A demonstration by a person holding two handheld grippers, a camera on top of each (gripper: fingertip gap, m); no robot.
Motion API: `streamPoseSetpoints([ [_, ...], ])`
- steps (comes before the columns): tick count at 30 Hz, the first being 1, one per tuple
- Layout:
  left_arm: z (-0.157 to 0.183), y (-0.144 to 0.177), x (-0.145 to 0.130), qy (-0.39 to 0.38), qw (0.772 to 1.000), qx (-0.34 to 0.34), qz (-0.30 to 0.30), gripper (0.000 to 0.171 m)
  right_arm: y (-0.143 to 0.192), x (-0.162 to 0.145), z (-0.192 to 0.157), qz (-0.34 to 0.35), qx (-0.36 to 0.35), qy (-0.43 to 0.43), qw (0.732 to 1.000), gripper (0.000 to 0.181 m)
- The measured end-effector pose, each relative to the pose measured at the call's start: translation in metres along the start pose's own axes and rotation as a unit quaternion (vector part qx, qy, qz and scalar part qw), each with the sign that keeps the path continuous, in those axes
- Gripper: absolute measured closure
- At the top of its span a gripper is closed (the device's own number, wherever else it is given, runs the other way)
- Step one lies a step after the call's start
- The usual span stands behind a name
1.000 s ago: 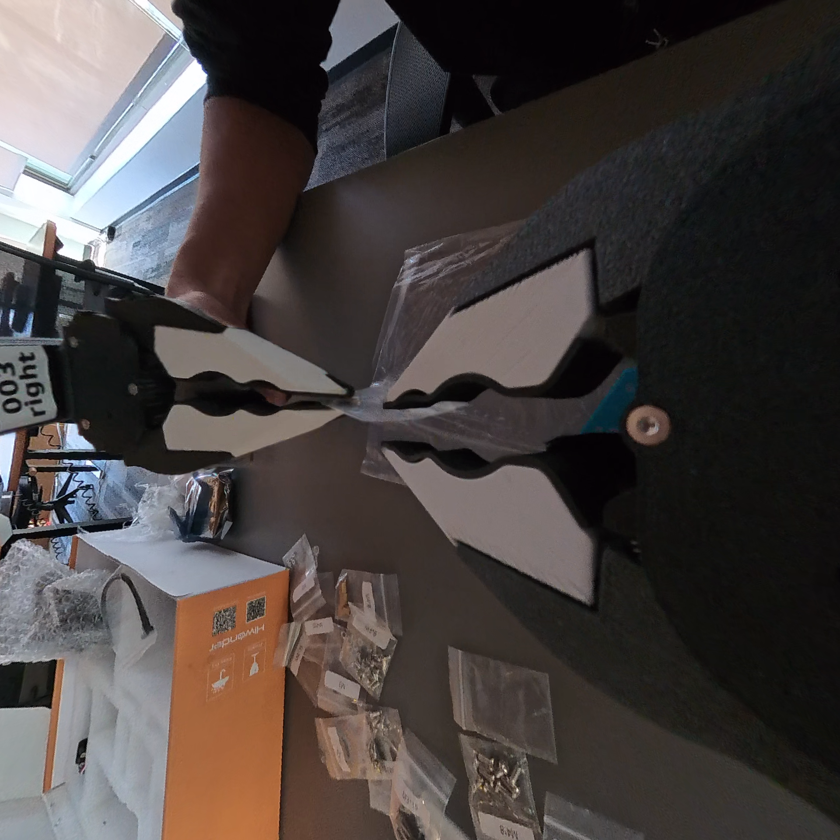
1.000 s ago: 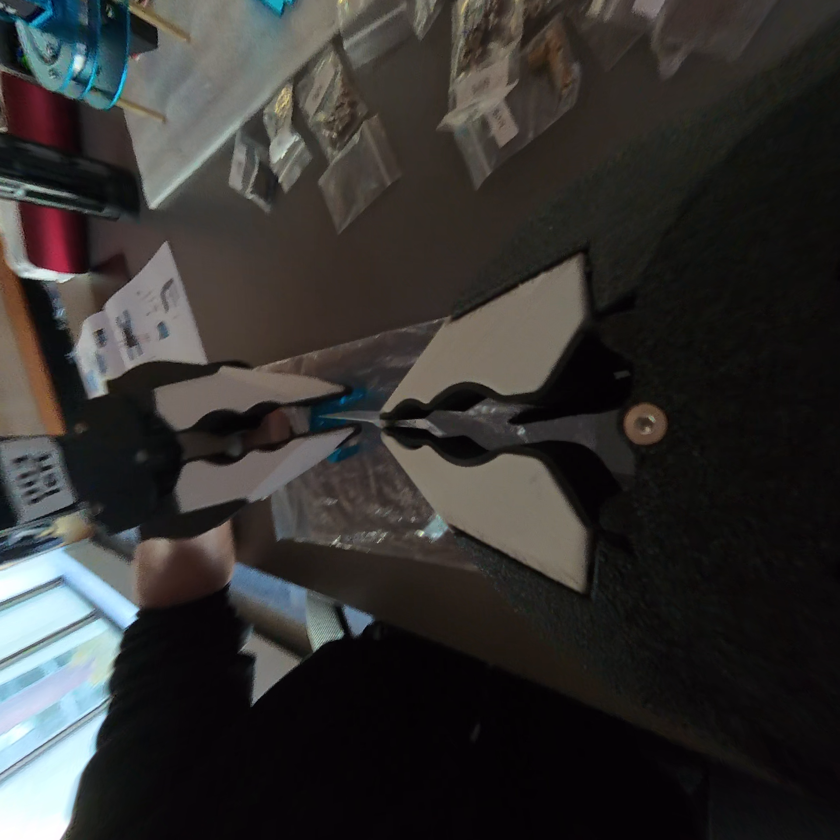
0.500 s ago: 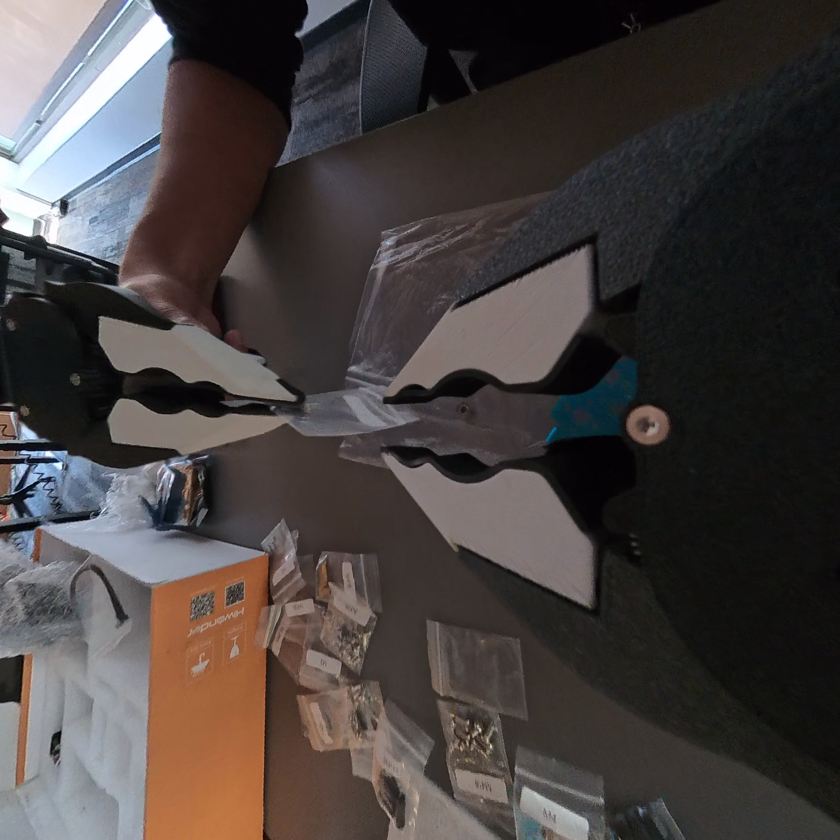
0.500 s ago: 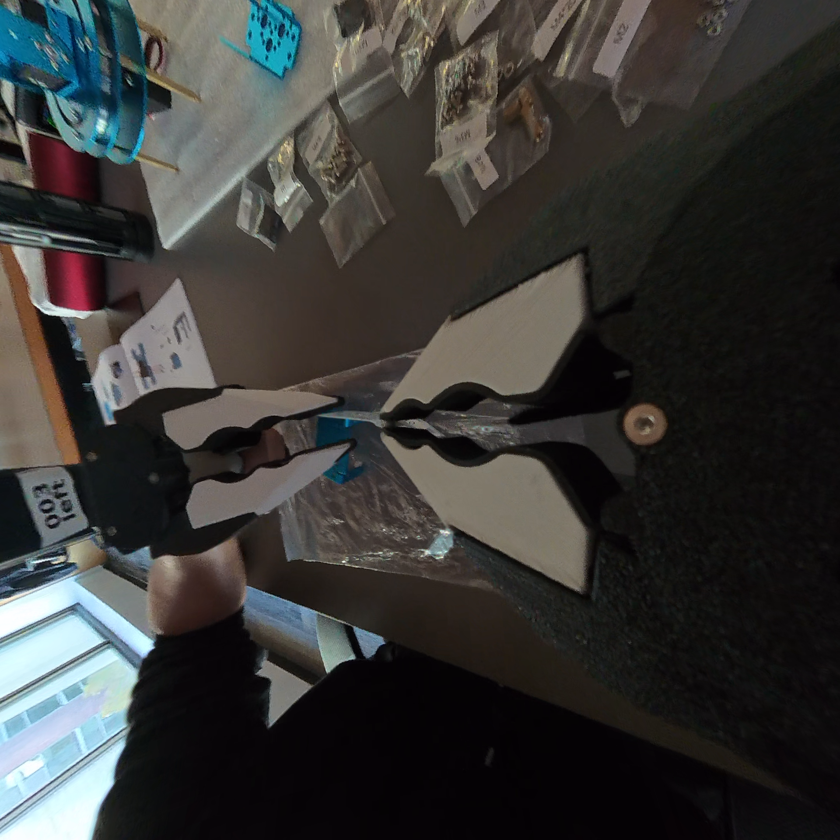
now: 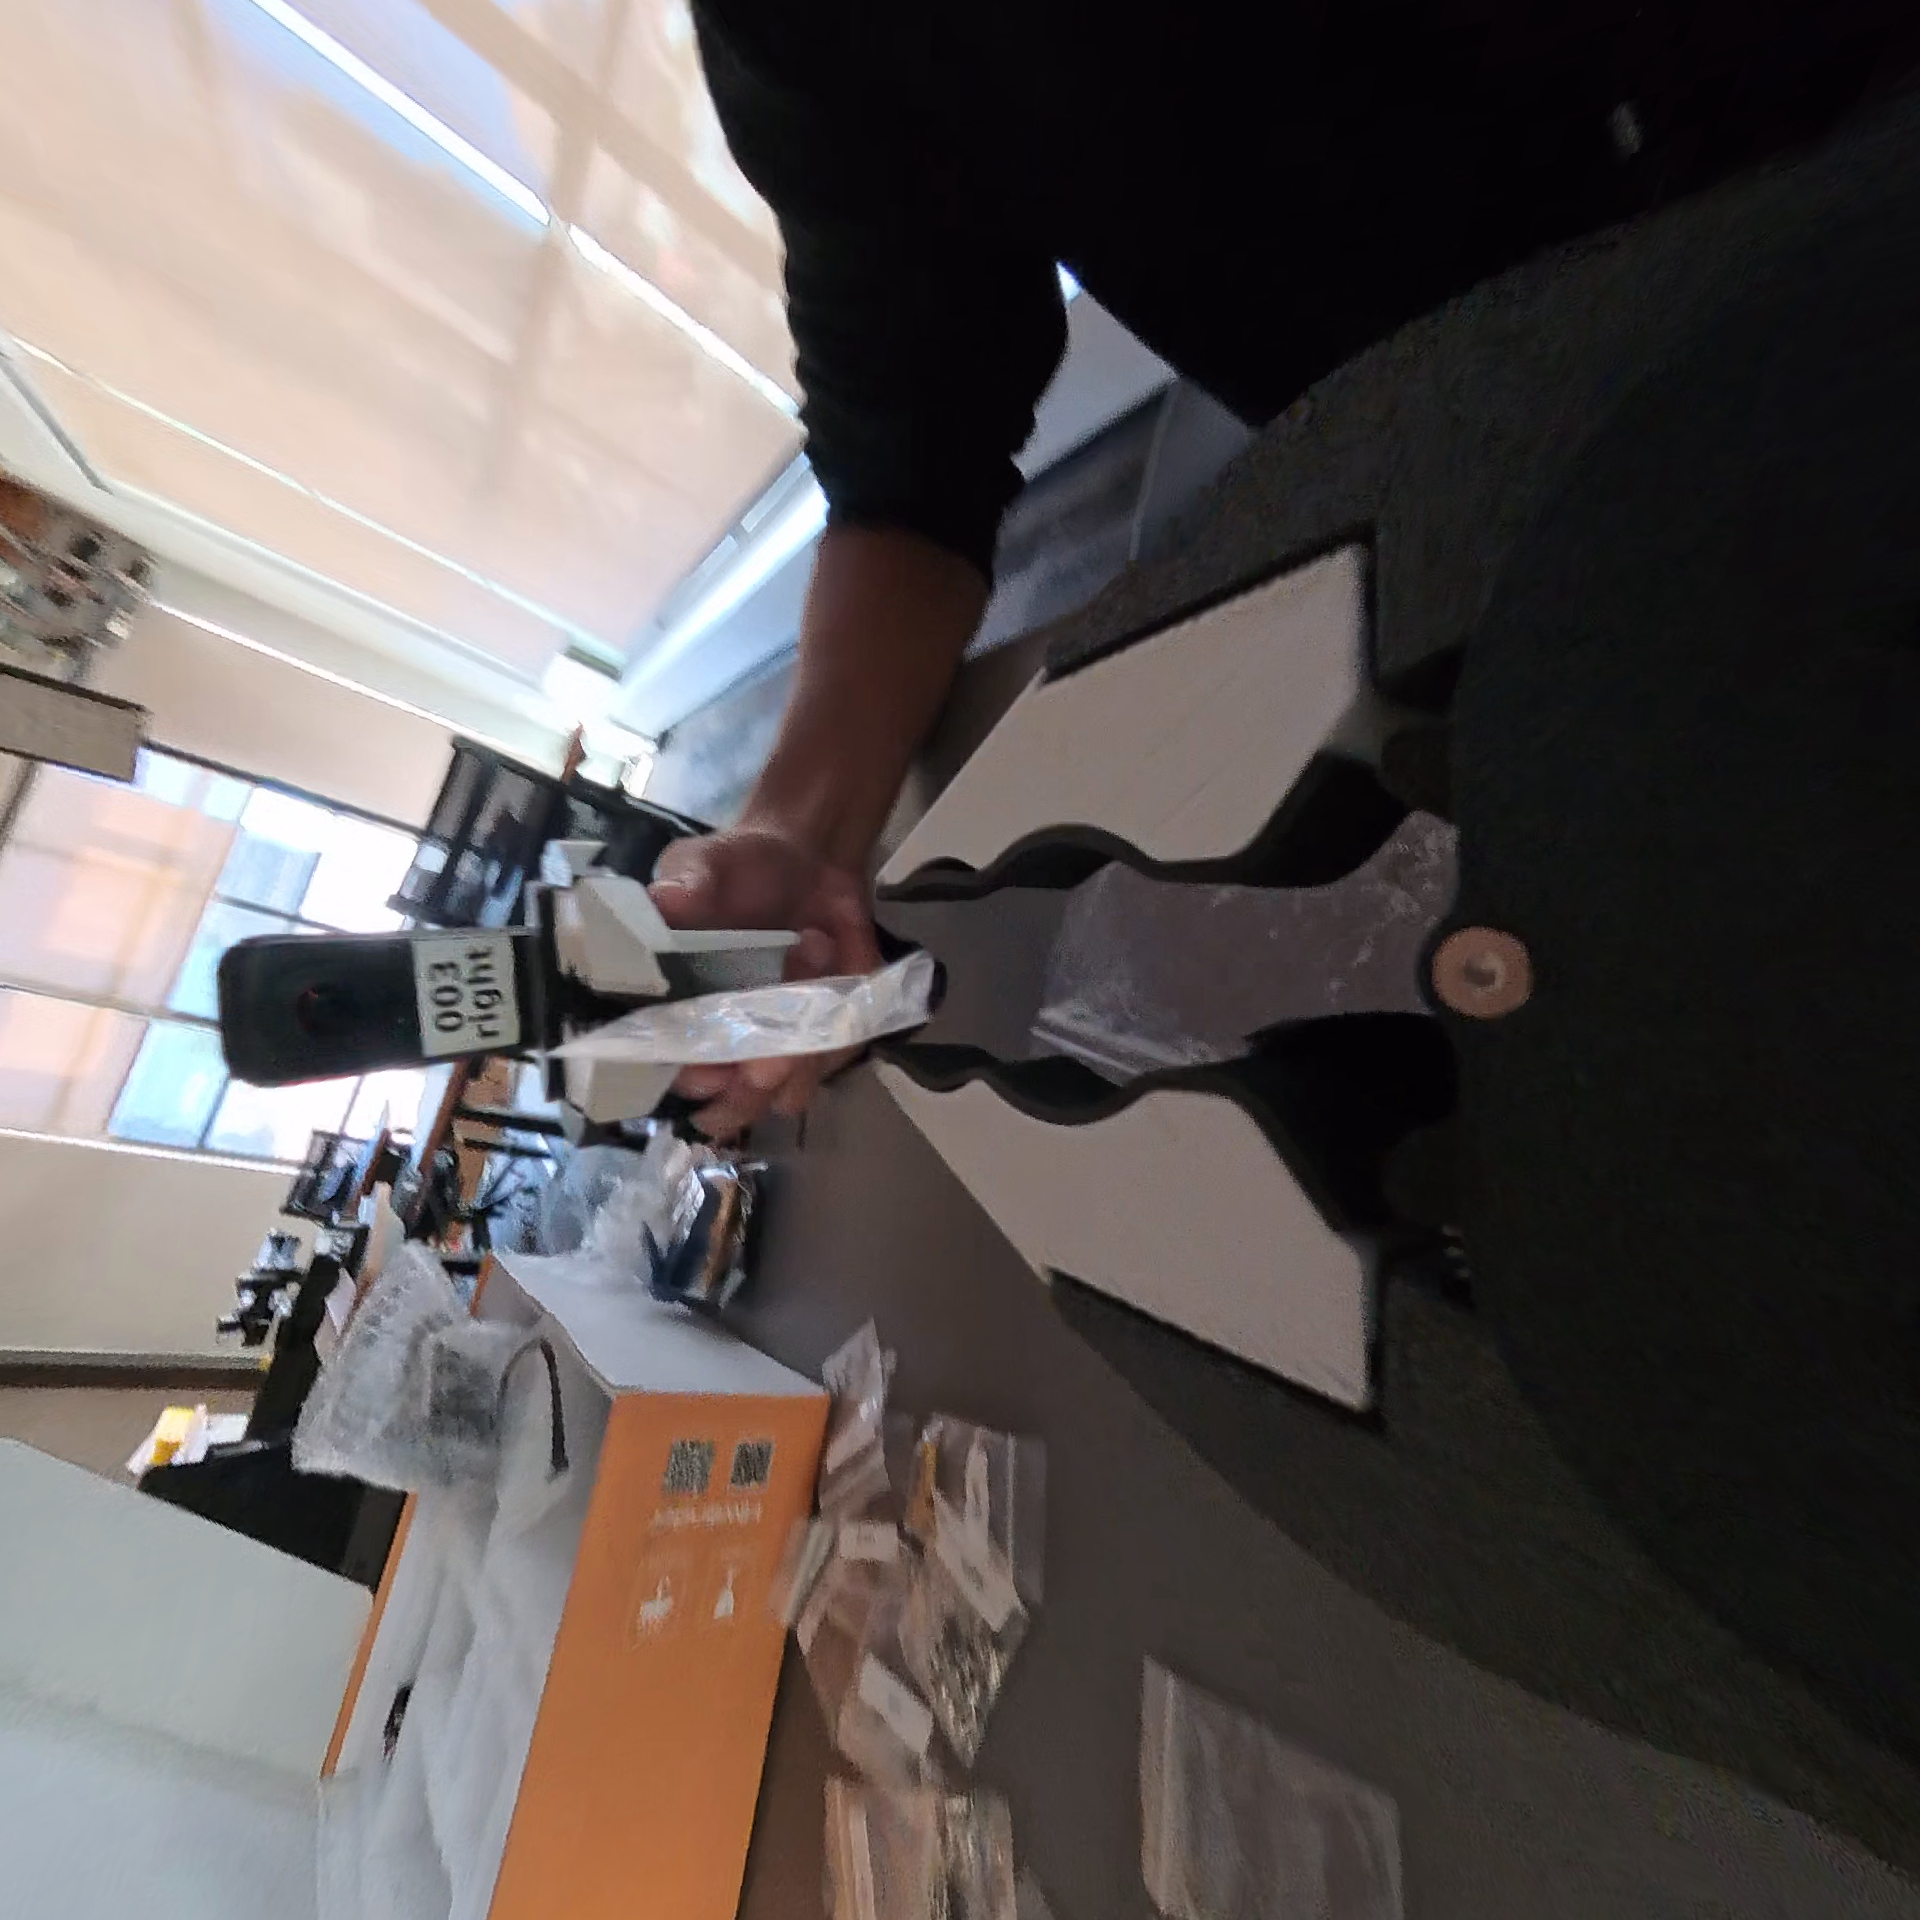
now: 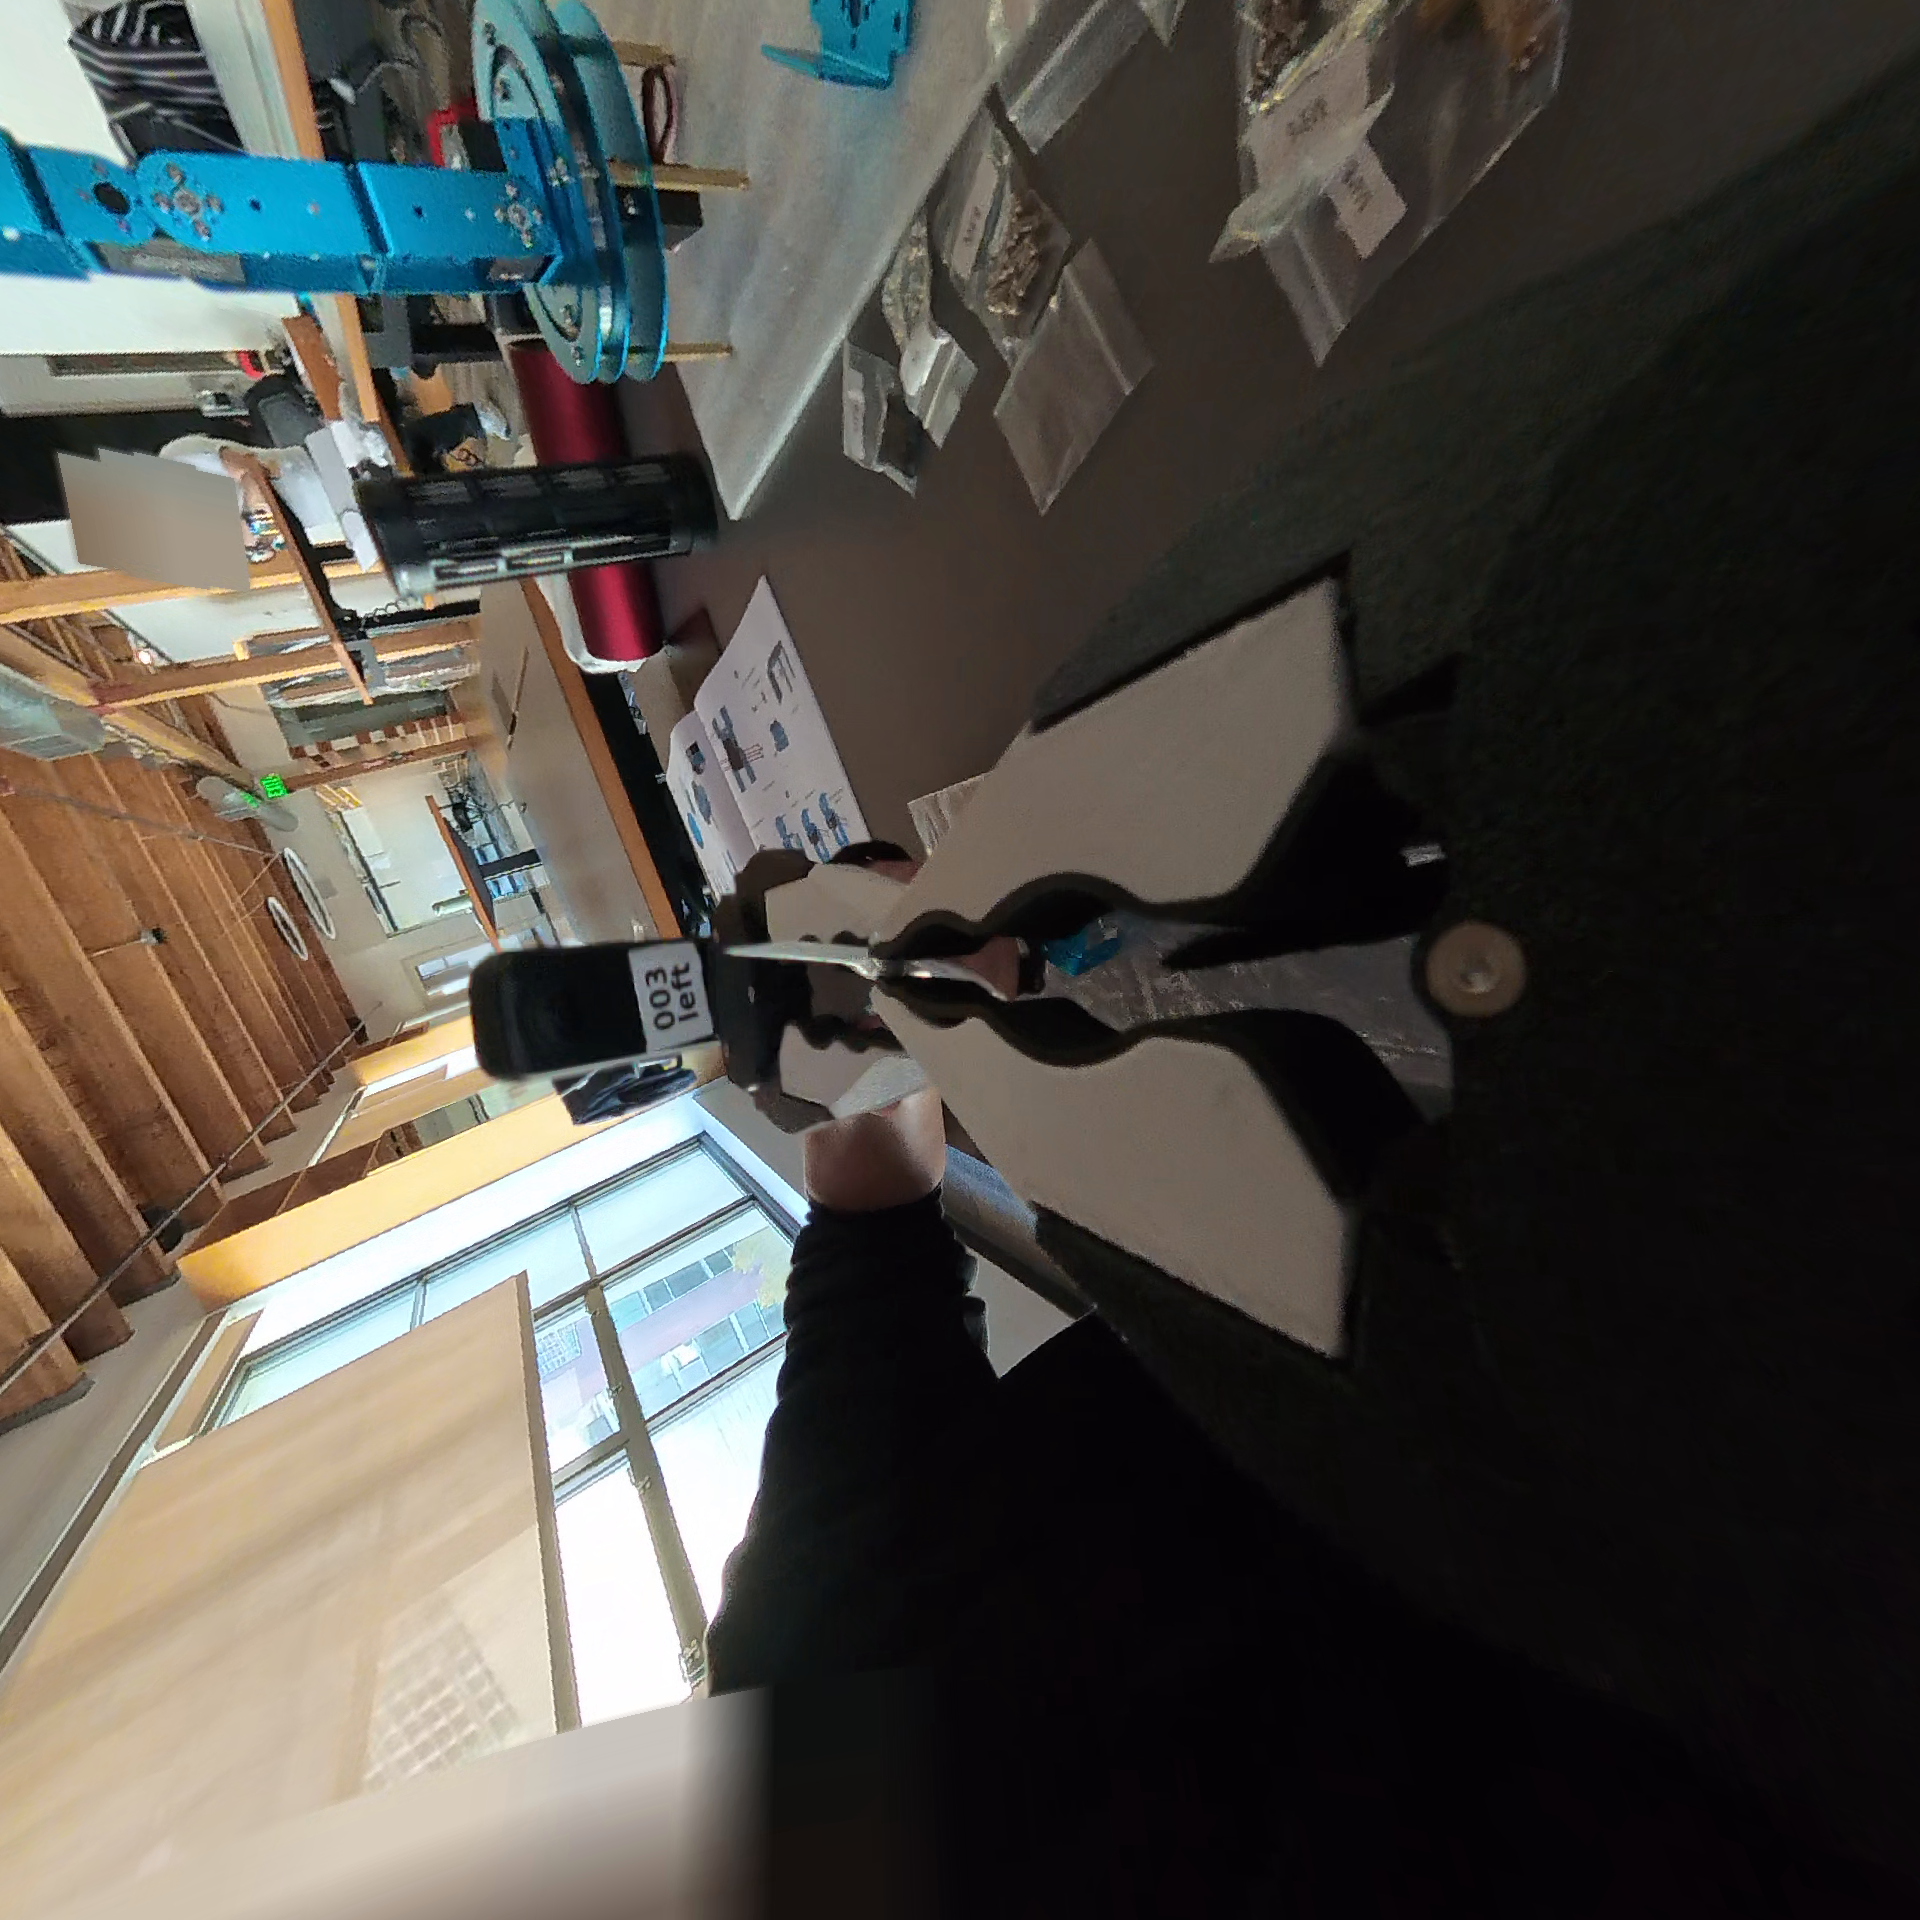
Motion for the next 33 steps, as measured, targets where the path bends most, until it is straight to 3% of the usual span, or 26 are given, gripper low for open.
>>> streamPoseSetpoints([
  [3,-0.002,0.004,0.007,0.027,0.999,-0.004,0.025,0.146,-0.004,-0.001,-0.004,0.001,-0.014,0.041,0.999,0.18],
  [5,-0.006,0.007,0.007,0.014,1.0,0.008,0.015,0.169,-0.005,0.0,-0.01,0.007,-0.007,0.063,0.998,0.179],
  [6,-0.006,0.008,0.008,-0.004,1.0,0.011,0.008,0.17,-0.005,0.0,-0.012,0.006,-0.008,0.071,0.997,0.179],
  [9,-0.003,0.015,0.011,-0.121,0.992,0.033,-0.028,0.171,-0.008,-0.007,-0.016,-0.028,-0.007,0.093,0.995,0.179],
  [11,0.006,0.019,0.014,-0.237,0.968,0.07,-0.053,0.17,-0.011,-0.018,-0.022,-0.074,0.027,0.087,0.993,0.177],
  [13,0.024,0.024,0.014,-0.388,0.913,0.1,-0.075,0.171,-0.01,-0.024,-0.027,-0.105,0.054,0.077,0.99,0.169],
  [14,0.032,0.025,0.012,-0.472,0.87,0.114,-0.088,0.171,-0.008,-0.025,-0.029,-0.113,0.067,0.066,0.989,0.16],
  [17,0.051,0.026,0.004,-0.68,0.709,0.131,-0.135,0.171,-0.002,-0.024,-0.031,-0.126,0.087,0.039,0.987,0.153],
  [20,0.063,0.022,0.003,-0.835,0.517,0.108,-0.156,0.171,0.001,-0.02,-0.028,-0.111,0.09,0.022,0.989,0.146],
  [21,0.065,0.02,0.004,-0.868,0.463,0.089,-0.156,0.171,0.001,-0.018,-0.027,-0.103,0.088,0.013,0.991,0.14],
  [23,0.069,0.015,0.005,-0.912,0.38,0.051,-0.144,0.171,-0.003,-0.019,-0.025,-0.092,0.09,0.0,0.992,0.13],
  [25,0.071,0.008,0.008,-0.933,0.335,0.022,-0.128,0.171,-0.01,-0.024,-0.026,-0.096,0.1,-0.002,0.99,0.131],
  [28,0.076,-0.001,0.008,-0.948,0.302,-0.012,-0.1,0.171,-0.022,-0.035,-0.034,-0.122,0.133,-0.015,0.983,0.135],
  [31,0.079,-0.007,0.006,-0.954,0.282,-0.027,-0.095,0.171,-0.026,-0.046,-0.047,-0.174,0.176,-0.022,0.969,0.164],
  [33,0.08,-0.008,0.006,-0.955,0.278,-0.032,-0.094,0.171,-0.025,-0.048,-0.05,-0.187,0.171,-0.009,0.967,0.175],
])
Point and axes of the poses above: each gripper's, where its closed fingertips meet, y back along the fingers, x out of its top, z = x × y across the jaws, the point moved 6 cm from there along y, back along the fingers, and after that the axes turned 10 degrees about -y, right-handed, at the moved point
